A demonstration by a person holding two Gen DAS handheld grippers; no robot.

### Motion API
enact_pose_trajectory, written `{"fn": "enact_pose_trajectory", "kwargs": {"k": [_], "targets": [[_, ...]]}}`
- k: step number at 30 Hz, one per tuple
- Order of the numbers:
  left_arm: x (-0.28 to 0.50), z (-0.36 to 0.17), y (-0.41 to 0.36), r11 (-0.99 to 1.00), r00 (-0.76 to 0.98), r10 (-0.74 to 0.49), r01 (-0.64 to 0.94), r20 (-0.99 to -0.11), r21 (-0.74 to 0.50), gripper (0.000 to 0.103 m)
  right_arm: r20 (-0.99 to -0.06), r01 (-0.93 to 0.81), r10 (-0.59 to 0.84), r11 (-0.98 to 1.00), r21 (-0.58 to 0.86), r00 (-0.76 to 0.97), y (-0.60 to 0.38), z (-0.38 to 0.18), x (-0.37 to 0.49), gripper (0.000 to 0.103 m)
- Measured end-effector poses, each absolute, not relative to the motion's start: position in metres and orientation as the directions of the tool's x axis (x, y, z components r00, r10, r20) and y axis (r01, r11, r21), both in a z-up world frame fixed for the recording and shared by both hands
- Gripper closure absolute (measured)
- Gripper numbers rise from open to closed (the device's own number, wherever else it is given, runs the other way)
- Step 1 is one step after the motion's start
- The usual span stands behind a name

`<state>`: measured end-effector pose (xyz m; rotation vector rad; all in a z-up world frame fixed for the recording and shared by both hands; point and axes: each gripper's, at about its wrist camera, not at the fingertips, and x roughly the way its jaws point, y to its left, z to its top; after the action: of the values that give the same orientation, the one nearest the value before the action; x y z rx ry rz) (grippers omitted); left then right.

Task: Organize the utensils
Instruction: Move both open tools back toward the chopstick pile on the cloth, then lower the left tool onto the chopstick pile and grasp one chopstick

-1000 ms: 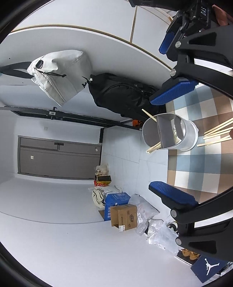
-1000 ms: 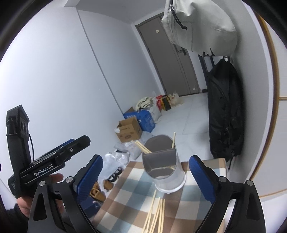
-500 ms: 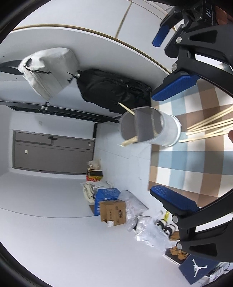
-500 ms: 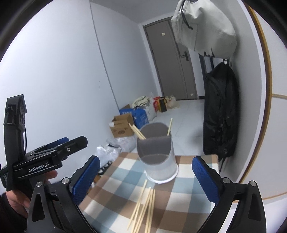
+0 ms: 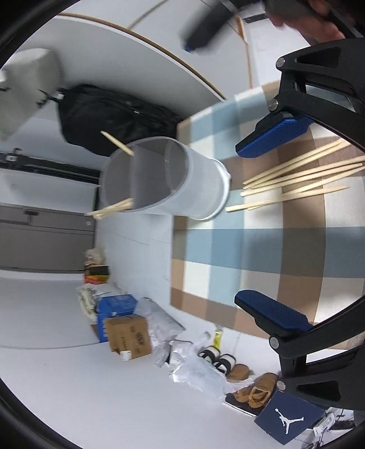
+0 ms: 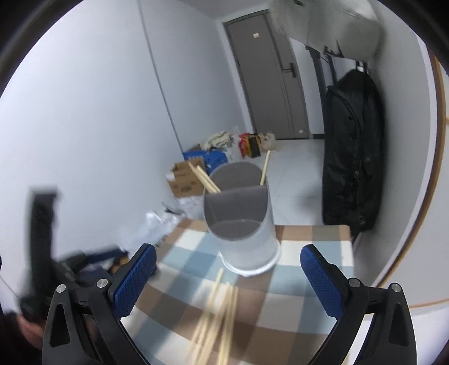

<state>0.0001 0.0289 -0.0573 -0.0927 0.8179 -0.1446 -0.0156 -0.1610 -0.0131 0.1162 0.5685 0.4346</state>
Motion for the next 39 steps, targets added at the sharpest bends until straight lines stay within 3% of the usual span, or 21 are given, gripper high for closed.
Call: {"fn": "enact_pose_trajectory", "kwargs": {"k": [10, 25, 28, 33, 34, 36, 39], "targets": [[0.032, -0.094, 0.018, 0.987, 0.535, -0.157, 0.098, -0.830, -0.124, 0.011, -0.497, -0.298, 0.438, 0.893, 0.337, 0.749, -0.191, -0.021, 0.008, 0.000], [0.062, -0.127, 0.010, 0.997, 0.470, -0.076, 0.045, -0.880, -0.062, 0.014, -0.547, -0.259, 0.477, 0.866, 0.429, 0.688, -0.207, -0.037, 0.033, 0.000], [0.068, -0.130, 0.005, 0.997, 0.457, -0.072, 0.049, -0.887, -0.056, 0.029, -0.555, -0.246, 0.491, 0.854, 0.458, 0.671, -0.208, -0.041, 0.038, 0.000], [0.074, -0.136, -0.001, 0.998, 0.435, -0.051, 0.042, -0.899, -0.037, 0.035, -0.542, -0.237, 0.504, 0.840, 0.487, 0.673, -0.211, -0.040, 0.040, 0.000], [0.073, -0.136, -0.001, 0.998, 0.438, -0.063, 0.044, -0.897, -0.049, 0.043, -0.540, -0.235, 0.506, 0.838, 0.493, 0.672, -0.212, -0.040, 0.040, 0.000], [0.075, -0.135, -0.001, 0.997, 0.442, -0.070, 0.047, -0.894, -0.055, 0.048, -0.542, -0.227, 0.512, 0.832, 0.507, 0.667, -0.215, -0.042, 0.041, 0.000], [0.077, -0.133, -0.001, 0.997, 0.447, -0.080, 0.056, -0.891, -0.061, 0.073, -0.546, -0.210, 0.512, 0.827, 0.521, 0.663, -0.219, -0.044, 0.042, 0.000]]}}
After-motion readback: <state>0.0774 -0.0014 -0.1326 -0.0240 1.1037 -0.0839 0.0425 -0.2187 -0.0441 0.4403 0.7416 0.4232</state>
